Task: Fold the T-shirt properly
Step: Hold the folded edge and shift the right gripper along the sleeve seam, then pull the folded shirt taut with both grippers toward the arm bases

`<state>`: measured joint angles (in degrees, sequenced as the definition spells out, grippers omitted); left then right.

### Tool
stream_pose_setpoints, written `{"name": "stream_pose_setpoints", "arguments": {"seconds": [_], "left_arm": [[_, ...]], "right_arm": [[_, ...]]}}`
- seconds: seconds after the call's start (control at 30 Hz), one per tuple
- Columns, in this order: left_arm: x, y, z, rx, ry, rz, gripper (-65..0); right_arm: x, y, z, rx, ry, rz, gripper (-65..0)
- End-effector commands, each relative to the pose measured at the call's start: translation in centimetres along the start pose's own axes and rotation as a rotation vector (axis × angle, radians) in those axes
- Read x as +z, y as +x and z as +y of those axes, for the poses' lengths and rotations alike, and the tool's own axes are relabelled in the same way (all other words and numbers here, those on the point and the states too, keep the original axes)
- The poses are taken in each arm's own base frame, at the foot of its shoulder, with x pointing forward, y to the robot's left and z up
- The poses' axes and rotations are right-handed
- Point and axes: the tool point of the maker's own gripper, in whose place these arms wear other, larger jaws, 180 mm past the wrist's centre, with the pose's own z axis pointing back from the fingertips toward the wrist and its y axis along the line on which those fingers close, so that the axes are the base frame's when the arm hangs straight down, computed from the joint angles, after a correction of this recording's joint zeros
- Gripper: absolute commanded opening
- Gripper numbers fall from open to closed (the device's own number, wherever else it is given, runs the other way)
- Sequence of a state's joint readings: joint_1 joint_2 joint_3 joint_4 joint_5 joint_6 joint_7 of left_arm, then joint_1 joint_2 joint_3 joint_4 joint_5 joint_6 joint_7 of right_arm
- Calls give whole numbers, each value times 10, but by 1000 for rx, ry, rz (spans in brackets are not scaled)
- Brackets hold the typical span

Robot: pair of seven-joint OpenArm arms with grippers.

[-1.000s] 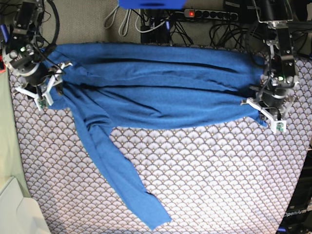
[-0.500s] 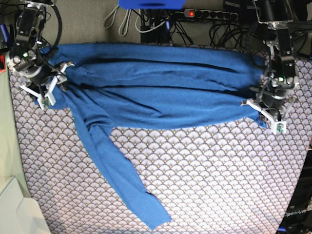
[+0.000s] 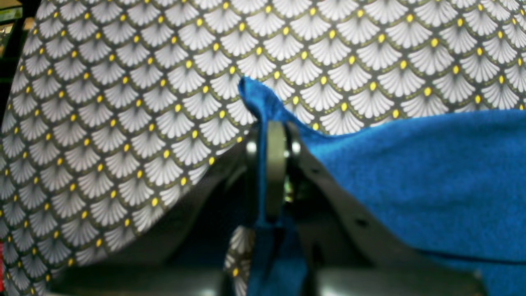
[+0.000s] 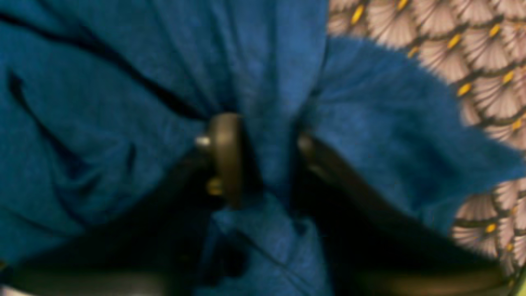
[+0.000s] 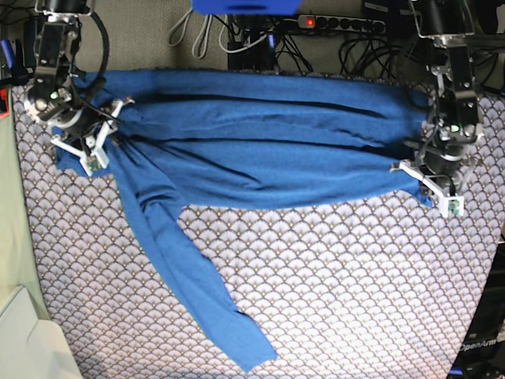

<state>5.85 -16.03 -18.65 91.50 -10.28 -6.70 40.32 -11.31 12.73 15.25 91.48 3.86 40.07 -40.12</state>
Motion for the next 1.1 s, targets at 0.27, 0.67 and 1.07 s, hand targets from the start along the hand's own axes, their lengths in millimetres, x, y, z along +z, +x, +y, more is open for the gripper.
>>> {"name": "stream_pose_setpoints", "arguments": {"seconds": [0.27, 0.67, 1.07], "left_arm": [[4, 18, 3, -11, 8, -58, -647], [20, 33, -4, 25, -60, -110, -647], [21, 17, 7, 2, -44, -20, -647]], "right_arm": [[15, 22, -17, 60, -54, -49, -645], [55, 28, -11, 119, -112, -97, -645], [72, -1, -38, 31, -204, -56, -645]]}}
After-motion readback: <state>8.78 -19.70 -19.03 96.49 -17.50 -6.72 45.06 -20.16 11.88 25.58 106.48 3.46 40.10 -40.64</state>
